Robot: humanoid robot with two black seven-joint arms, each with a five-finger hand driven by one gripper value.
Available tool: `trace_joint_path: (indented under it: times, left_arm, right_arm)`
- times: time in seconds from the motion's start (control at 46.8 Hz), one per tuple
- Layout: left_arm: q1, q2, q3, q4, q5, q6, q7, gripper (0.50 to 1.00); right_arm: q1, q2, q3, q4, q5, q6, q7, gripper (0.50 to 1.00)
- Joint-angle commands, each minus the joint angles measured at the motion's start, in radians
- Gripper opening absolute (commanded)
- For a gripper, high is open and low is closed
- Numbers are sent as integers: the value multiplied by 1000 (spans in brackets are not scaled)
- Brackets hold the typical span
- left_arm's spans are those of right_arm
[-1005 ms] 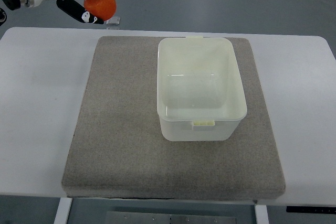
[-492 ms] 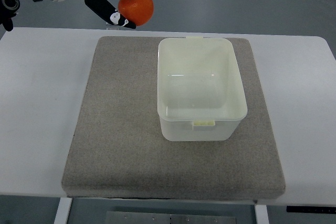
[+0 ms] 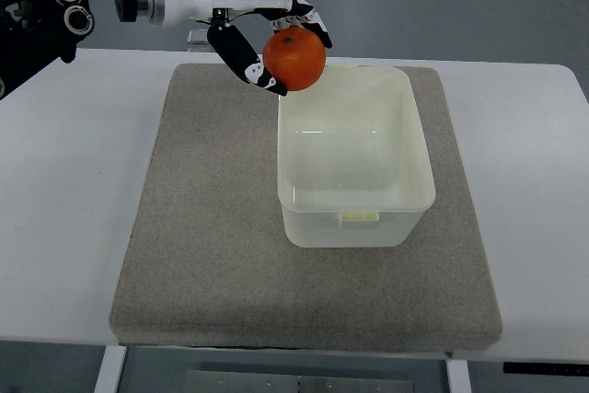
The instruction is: Put orange in box with left hand
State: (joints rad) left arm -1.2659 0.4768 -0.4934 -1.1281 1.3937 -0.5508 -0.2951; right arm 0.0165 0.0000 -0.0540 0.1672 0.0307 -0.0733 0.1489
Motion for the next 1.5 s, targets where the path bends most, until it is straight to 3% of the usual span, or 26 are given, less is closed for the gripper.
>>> trace_joint_path:
  times: [0.0,0.535,0.599,0.684,0.834,0.963,1.198,1.476]
  left_arm:
    - [-13,-27,21,1,50,3,1,500]
    - [16,-202,44,51,274,71,17,503]
    - [25,-219,44,73,286,71,25,561]
    - [37,-228,44,79,289,72,27,769]
    - [49,-228,42,80,283,89,27,943]
    - [62,-228,42,80,268,106,27,988]
    - [66,-213,21,80,211,107,27,992]
    - [66,-90,-97,85,-307,107,27,992]
  right_arm:
    - [0,0,0,0,0,0,0,926]
    - [0,0,0,0,0,0,0,926]
    - [0,0,0,0,0,0,0,926]
    - [0,0,0,0,0,0,0,926]
    - [0,0,0,0,0,0,0,926]
    - [0,0,0,0,0,0,0,926]
    - [0,0,-1,0,0,0,0,926]
    - [0,0,0,0,0,0,0,926]
